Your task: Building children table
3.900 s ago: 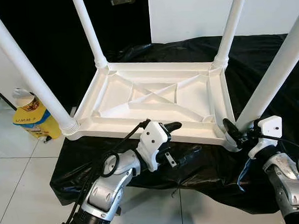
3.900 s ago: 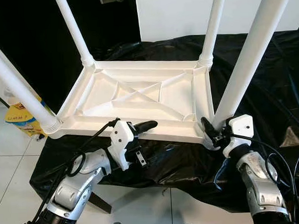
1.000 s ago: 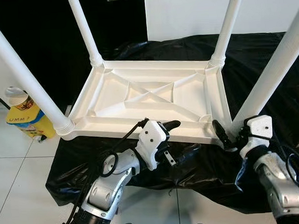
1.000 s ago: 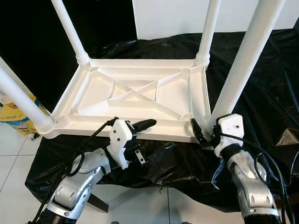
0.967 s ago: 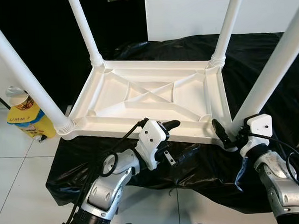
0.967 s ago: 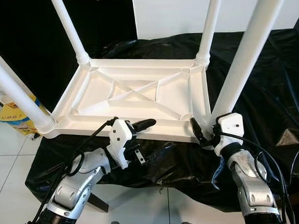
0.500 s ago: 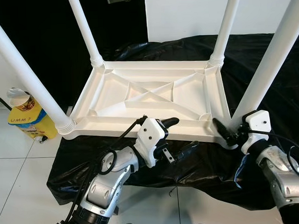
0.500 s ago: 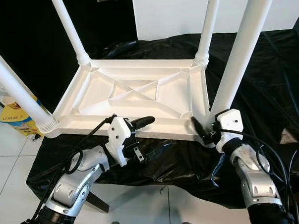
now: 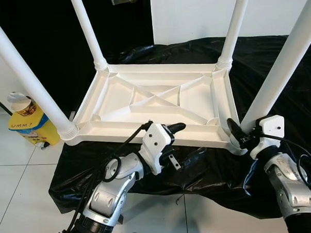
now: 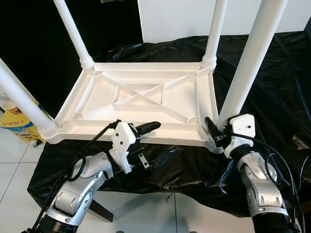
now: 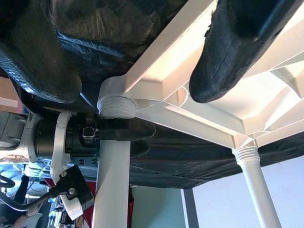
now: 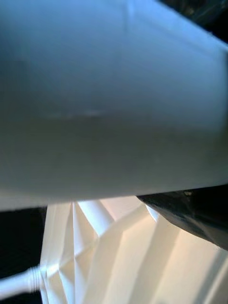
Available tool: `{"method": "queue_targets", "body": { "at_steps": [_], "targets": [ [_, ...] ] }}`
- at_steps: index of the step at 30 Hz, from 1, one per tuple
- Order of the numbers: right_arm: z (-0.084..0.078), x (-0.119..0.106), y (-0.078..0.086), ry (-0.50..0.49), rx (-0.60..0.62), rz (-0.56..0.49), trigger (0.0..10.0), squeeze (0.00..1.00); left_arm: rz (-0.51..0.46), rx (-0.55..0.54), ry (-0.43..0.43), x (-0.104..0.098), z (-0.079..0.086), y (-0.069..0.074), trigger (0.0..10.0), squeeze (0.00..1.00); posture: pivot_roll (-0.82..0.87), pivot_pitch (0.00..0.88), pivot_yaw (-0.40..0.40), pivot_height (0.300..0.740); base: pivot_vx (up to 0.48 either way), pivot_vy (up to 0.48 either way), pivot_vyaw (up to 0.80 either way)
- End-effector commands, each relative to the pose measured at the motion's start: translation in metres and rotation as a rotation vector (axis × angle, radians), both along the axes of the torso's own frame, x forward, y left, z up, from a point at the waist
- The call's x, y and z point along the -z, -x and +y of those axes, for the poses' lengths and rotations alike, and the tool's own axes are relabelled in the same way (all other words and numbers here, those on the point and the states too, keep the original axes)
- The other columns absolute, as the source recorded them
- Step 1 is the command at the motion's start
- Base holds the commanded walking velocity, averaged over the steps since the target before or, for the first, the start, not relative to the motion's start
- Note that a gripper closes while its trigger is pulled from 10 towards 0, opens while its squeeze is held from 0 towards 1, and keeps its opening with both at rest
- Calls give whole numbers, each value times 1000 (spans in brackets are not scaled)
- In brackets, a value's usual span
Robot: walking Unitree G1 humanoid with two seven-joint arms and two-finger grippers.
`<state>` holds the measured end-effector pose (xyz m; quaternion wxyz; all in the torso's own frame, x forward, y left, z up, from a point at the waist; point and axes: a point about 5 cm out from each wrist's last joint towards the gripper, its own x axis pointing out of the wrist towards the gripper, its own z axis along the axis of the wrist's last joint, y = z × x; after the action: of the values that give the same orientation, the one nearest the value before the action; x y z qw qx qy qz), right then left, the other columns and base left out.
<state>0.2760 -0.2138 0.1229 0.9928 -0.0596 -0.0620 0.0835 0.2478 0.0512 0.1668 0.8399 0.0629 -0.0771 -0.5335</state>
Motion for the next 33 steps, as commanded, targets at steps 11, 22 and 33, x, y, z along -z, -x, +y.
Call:
{"method": "queue_targets", "body": {
  "at_steps": [11,22,33],
  "targets": [
    [23,33,3,-90,243,148,10000,0,22,-31,-13,6,0,-3,10000,0,15,85,61,740,0,0,0],
    [59,37,0,-239,443,179,10000,0,-12,-161,-7,9,1,-9,10000,0,38,90,48,740,0,0,0],
    [69,29,-4,-244,414,124,10000,0,-47,-320,4,10,11,-23,10000,0,43,59,24,740,0,0,0]
  ]
}}
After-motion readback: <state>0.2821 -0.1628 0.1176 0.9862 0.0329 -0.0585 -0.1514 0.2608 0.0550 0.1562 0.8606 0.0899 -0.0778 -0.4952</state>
